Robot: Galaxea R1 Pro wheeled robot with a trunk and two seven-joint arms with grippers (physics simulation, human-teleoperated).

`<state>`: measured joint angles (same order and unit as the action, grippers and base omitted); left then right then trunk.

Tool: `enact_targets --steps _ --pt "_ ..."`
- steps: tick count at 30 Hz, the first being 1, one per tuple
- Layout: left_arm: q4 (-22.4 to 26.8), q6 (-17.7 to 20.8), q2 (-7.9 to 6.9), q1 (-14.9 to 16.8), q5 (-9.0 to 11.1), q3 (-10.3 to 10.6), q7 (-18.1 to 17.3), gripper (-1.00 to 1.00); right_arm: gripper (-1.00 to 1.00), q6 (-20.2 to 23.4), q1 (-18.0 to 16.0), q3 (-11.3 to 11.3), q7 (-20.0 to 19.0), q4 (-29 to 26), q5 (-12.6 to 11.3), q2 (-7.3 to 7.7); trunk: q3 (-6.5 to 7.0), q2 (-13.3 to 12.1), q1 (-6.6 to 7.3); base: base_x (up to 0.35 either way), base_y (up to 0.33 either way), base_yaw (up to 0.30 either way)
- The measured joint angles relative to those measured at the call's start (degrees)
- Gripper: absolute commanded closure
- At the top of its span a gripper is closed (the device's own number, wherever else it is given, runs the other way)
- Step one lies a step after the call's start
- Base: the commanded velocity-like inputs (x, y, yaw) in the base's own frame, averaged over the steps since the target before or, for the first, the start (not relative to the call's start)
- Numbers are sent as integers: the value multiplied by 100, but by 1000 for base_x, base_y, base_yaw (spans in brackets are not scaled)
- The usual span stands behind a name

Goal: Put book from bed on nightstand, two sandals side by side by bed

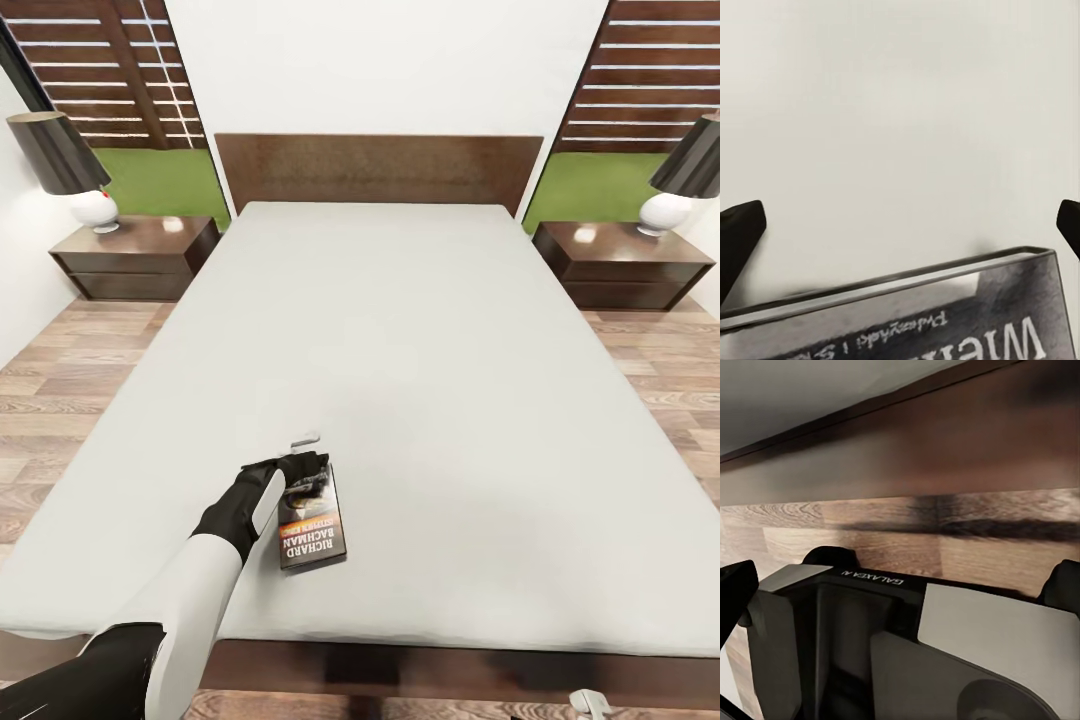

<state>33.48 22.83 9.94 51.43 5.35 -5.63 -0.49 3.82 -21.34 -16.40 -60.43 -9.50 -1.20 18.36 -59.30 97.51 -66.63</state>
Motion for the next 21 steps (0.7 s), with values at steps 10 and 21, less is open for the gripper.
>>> enact_targets --steps 10,21 --pt "1 -3 0 0 2 0 -2 -100 -100 0 0 0 0 1 0 0 0 0 0 0 0 0" --pt "1 -3 0 0 3 0 -3 -100 -100 0 0 0 0 2 0 0 0 0 0 0 0 0"
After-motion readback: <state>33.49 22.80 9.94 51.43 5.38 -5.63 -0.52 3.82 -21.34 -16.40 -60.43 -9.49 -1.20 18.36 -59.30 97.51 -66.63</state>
